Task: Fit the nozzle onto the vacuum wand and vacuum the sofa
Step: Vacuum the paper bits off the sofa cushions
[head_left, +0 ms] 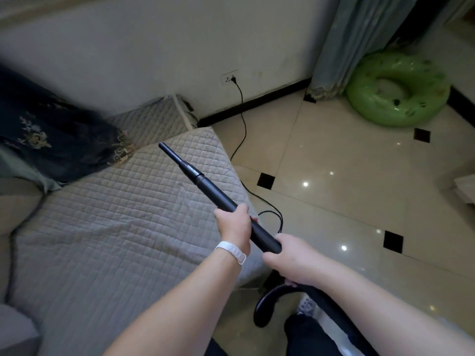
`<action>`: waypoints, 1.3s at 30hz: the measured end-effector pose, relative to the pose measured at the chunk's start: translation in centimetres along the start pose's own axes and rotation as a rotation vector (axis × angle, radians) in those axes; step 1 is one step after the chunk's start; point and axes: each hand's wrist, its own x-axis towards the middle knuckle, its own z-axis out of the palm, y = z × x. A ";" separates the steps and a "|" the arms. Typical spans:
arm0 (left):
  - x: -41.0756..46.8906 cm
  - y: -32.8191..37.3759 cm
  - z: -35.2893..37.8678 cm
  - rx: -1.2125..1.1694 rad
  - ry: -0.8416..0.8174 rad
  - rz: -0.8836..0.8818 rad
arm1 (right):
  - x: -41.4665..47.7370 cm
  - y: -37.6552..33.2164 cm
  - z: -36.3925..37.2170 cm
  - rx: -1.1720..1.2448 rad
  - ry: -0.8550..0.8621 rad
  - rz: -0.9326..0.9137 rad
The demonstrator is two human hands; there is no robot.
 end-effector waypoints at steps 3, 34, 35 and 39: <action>-3.1 -0.5 4.5 0.008 0.002 0.014 | -1.9 2.7 -4.8 0.020 -0.032 -0.012; -1.8 14.3 8.7 -0.405 0.155 0.109 | -0.6 -13.5 -19.1 -0.551 -0.032 -0.225; -1.4 14.8 8.4 -0.423 0.171 0.110 | -0.2 -14.3 -19.0 -0.564 -0.043 -0.235; -0.1 15.7 7.1 -0.511 0.253 0.095 | 1.8 -17.1 -18.9 -0.701 -0.072 -0.296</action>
